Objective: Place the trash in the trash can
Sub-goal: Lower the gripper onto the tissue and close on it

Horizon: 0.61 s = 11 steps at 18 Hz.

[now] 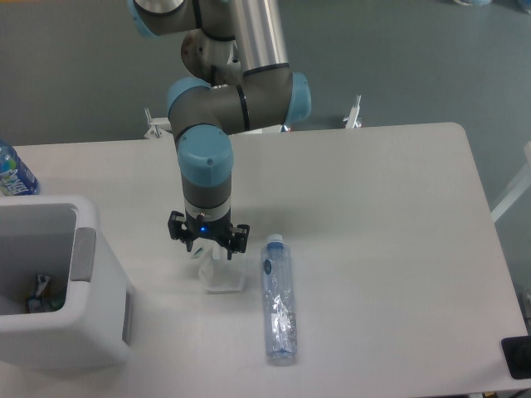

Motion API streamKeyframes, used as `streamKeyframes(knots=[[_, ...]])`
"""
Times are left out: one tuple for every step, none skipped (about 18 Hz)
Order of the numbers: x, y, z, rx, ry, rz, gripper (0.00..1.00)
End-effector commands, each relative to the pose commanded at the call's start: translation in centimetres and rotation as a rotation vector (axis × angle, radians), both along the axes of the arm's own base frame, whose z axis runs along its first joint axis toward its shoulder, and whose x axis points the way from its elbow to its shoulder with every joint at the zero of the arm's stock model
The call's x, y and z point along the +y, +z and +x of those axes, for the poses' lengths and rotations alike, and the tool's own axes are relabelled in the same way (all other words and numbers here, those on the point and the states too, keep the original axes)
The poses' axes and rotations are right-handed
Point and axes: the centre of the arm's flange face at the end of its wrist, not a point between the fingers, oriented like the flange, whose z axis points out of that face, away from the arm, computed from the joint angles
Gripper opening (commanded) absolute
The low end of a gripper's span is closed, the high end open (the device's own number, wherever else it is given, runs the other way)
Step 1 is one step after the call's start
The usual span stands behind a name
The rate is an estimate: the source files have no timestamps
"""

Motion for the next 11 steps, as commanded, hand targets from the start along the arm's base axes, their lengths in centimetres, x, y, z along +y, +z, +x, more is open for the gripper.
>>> streamKeyframes(knots=[[0.0,0.1,0.0,0.001,0.0,0.001,0.0],[0.0,0.0,0.0,0.0,0.0,0.0,0.0],[0.0,0.0,0.0,0.0,0.0,0.0,0.0],[0.1,0.1,-0.1,0.001,0.0,0.001,0.0],[0.1,0.2,-0.1,0.002,0.0,0.002,0.0],[0.1,0.3,-0.1,0.003,0.0,0.004,0.0],[0.2,0.5,-0.2,0.006,0.002,0.007,0.0],[0.3,0.7,-0.3,0.009,0.003,0.012,0.0],[0.4,1.1,-0.4,0.013,0.004,0.019,0.0],[0.5,1.5,-0.5,0.015,0.004,0.027,0.0],[0.7,2.3,-0.6,0.021,0.002,0.041,0.0]])
